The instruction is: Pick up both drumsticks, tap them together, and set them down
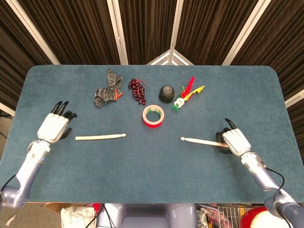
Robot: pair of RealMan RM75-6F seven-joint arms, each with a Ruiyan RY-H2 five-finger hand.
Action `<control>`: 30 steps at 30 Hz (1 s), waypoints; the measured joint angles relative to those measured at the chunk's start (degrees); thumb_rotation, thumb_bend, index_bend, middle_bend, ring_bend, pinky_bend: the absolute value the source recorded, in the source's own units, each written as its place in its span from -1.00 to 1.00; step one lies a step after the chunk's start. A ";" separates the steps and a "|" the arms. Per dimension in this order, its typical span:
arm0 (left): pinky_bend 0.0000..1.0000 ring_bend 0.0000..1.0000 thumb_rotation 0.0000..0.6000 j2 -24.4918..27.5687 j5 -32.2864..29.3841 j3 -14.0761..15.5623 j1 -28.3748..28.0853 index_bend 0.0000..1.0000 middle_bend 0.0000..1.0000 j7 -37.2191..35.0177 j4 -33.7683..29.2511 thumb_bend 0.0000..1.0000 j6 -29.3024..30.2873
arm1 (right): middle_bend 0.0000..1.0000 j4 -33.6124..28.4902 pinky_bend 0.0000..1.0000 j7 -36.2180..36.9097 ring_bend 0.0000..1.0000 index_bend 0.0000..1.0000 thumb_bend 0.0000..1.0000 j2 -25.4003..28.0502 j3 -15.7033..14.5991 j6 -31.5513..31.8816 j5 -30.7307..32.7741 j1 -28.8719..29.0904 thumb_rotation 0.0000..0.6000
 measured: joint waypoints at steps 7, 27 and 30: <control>-1.00 -1.00 1.00 1.07 -0.17 0.30 0.61 -0.36 -0.37 -1.17 0.19 0.01 0.15 | -0.13 -3.75 -0.93 -4.86 -0.36 -0.02 -0.29 1.33 1.02 -4.97 2.71 0.39 1.00; -1.00 -1.00 1.00 8.55 0.13 0.48 6.93 -0.48 -0.57 3.02 -17.15 0.01 11.59 | -0.67 -39.70 -0.95 -18.85 -0.63 -0.74 -0.49 18.68 6.59 -5.47 13.31 -3.15 1.00; -1.00 -1.00 1.00 10.82 -0.31 1.71 11.07 -0.54 -0.62 5.31 -21.61 0.01 16.44 | -0.67 -48.31 -0.95 -22.31 -0.63 -0.70 -0.49 21.62 7.24 1.78 13.69 -6.37 1.00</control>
